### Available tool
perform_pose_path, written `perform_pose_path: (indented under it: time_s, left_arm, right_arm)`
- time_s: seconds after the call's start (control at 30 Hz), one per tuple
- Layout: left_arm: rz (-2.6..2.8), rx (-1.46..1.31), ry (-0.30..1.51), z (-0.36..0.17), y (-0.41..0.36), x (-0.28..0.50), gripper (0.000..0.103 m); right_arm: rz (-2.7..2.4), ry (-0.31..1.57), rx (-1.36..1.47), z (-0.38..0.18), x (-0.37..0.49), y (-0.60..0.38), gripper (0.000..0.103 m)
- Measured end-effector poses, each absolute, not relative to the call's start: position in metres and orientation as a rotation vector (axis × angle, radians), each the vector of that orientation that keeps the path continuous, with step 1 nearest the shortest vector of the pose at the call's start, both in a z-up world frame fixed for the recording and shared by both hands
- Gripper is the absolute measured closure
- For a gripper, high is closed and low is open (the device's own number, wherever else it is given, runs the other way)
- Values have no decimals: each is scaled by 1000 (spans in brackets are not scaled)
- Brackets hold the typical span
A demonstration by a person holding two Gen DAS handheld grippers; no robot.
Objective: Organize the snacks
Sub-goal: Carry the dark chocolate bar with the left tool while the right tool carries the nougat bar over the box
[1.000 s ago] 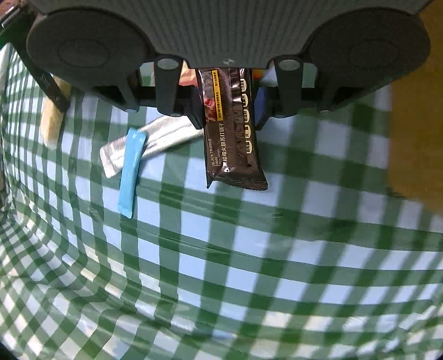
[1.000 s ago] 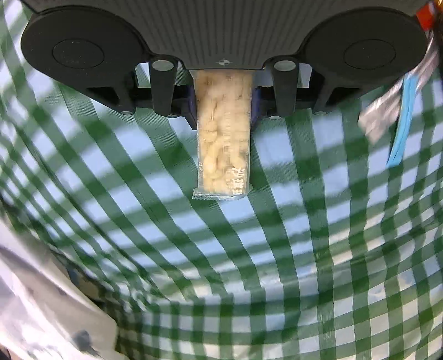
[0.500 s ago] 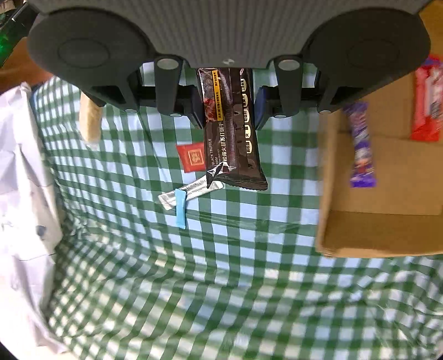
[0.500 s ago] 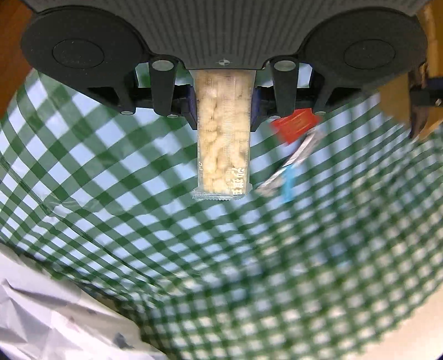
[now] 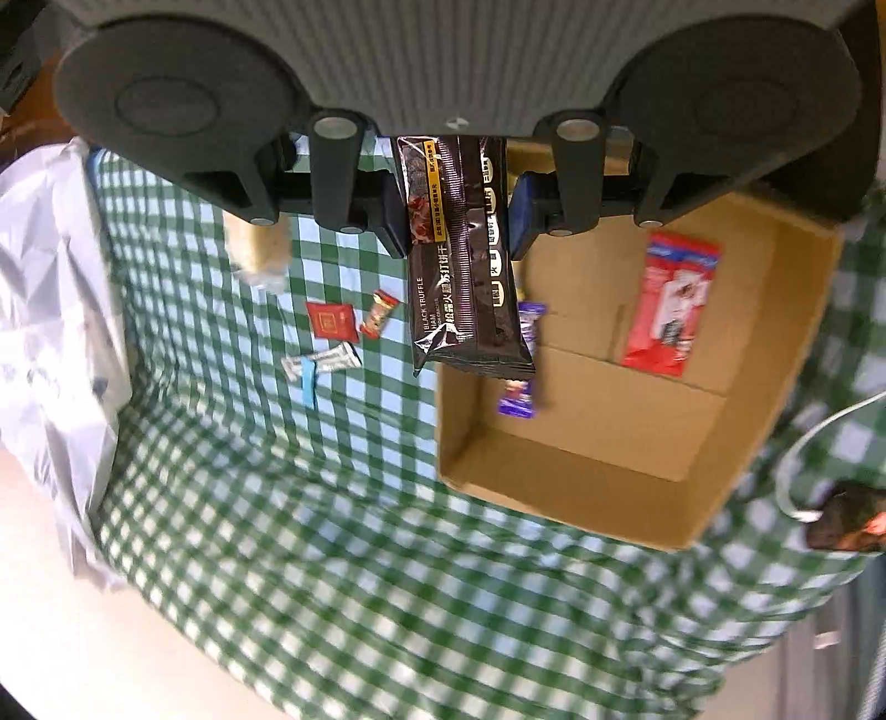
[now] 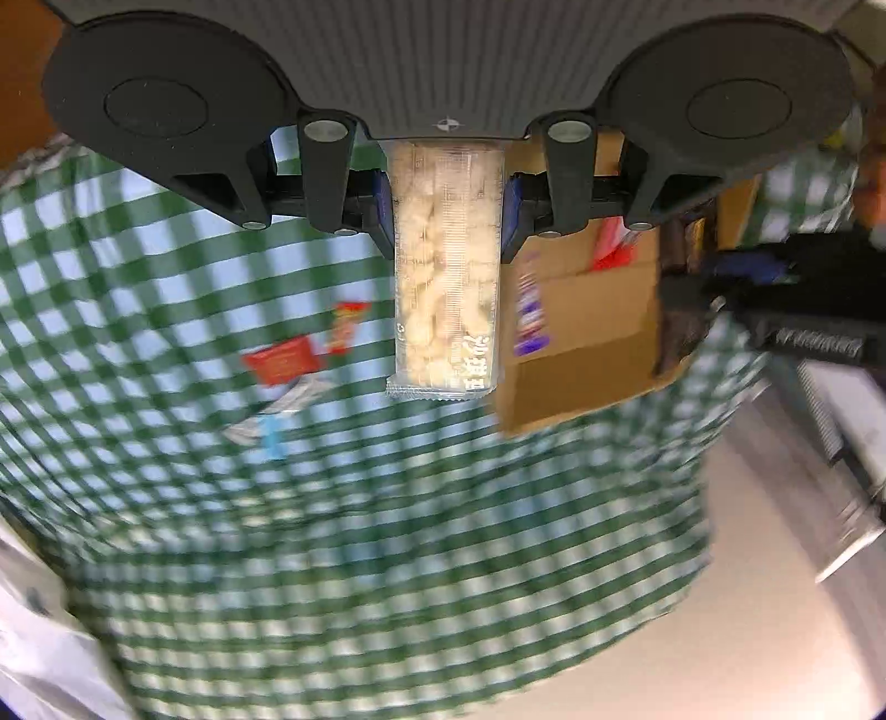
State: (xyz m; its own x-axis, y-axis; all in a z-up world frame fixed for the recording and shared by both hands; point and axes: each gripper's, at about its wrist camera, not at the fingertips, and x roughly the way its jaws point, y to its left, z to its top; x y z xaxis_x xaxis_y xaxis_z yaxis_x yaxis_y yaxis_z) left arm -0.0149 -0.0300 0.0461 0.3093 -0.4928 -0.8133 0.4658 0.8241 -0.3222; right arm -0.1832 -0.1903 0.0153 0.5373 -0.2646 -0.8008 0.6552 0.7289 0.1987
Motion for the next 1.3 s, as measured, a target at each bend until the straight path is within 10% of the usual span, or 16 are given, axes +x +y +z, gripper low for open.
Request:
perform_pose_path:
  time_s: [1.3]
  left_arm:
    - [-467, -141, 1053, 33, 88, 53, 61]
  right_arm:
    - [-425, 956, 314, 12, -92, -111, 65]
